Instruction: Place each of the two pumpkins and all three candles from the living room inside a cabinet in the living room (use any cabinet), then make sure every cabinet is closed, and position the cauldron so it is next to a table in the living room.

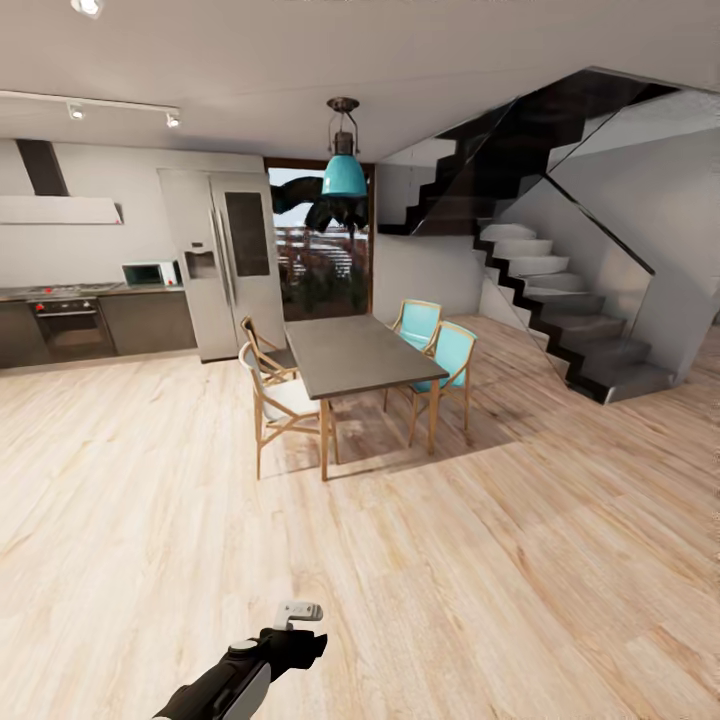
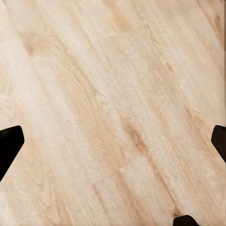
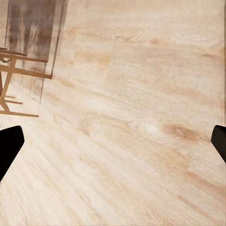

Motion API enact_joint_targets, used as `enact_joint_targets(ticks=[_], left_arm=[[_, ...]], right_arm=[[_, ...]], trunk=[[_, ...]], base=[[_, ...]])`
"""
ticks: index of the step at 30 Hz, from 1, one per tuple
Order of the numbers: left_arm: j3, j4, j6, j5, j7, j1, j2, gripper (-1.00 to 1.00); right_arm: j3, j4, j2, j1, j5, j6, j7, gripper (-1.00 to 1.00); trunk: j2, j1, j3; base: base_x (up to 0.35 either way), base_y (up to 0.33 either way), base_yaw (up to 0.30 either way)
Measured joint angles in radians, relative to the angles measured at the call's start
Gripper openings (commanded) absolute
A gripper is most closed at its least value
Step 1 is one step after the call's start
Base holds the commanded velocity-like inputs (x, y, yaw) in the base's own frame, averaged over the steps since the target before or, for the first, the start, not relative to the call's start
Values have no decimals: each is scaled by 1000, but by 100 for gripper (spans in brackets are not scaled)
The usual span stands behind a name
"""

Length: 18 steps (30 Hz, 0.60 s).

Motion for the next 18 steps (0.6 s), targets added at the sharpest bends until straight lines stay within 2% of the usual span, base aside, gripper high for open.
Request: enact_joint_targets(ticks=[18], left_arm=[[-1, 1, -1, -1, 2, -1, -1, 100]], right_arm=[[-1, 0, 10, -1, -1, -3, 0, 100]], trunk=[[-1, 0, 17]], base=[[0, 0, -186]])
